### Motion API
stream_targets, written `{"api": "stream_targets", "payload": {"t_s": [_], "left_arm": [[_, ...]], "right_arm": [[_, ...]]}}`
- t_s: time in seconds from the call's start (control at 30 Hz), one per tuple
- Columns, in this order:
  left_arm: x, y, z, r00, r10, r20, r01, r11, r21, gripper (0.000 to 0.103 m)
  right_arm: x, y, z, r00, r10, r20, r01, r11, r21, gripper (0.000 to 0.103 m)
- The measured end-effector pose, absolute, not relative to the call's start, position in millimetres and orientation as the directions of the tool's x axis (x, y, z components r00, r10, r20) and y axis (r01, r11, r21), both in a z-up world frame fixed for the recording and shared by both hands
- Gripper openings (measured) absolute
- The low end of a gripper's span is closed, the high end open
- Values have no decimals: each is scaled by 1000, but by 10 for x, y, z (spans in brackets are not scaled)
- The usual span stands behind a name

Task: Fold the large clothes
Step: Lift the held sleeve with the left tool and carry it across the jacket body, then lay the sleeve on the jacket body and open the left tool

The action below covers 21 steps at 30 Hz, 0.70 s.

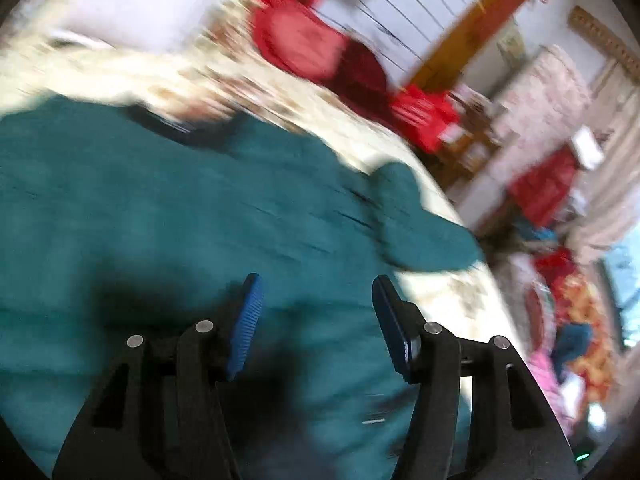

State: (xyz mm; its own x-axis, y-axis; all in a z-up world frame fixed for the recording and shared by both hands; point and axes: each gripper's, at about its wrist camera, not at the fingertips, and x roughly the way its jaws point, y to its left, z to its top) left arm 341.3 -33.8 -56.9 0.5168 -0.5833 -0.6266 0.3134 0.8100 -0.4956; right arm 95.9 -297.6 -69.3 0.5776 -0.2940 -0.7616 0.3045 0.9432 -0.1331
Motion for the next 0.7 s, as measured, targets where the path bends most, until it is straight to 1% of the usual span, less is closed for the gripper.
{"api": "stream_targets", "payload": {"t_s": [0.1,0.17,0.2,0.23,0.3,0.37,0.4,0.47,0.53,0.63,0.67,0.7], "left_arm": [[3529,258,-509,612,-442,-656,224,892,-392,56],[3633,553,-506,652,-352,-672,156,929,-335,56],[3699,714,-515,673,-301,-675,105,943,-315,56],[3764,848,-533,689,-269,-673,65,948,-312,56],[3867,1000,-595,695,-228,-682,12,952,-307,56],[3959,1058,-672,698,-211,-684,-16,951,-309,56],[4001,1064,-711,698,-209,-685,-17,952,-307,56],[4078,1096,-806,690,-202,-695,-22,954,-299,56],[4139,1114,-914,684,-193,-704,-42,953,-302,56],[4156,1128,-1035,655,-173,-736,-74,954,-290,57],[4139,1122,-1079,647,-171,-743,-79,954,-288,57],[4126,1095,-1098,644,-183,-743,-73,952,-298,57]], "right_arm": [[961,-2825,-536,668,-266,-695,268,957,-109,103],[1157,-2662,-439,711,-241,-661,205,970,-134,103],[1327,-2598,-401,721,-191,-666,158,981,-110,103],[1534,-2547,-375,727,-112,-678,102,993,-55,103],[2041,-2402,-411,692,29,-721,-1,999,39,103],[2541,-2207,-485,653,117,-748,-82,993,84,102],[2758,-2116,-536,633,187,-752,-129,982,136,102],[3112,-1934,-676,569,324,-756,-214,946,244,97],[3372,-1816,-831,542,352,-763,-240,935,261,96],[3632,-1909,-1101,531,333,-779,-186,943,276,96],[3746,-2046,-1284,489,305,-817,-125,952,280,96],[3806,-2190,-1414,465,246,-850,-57,967,248,94]]}}
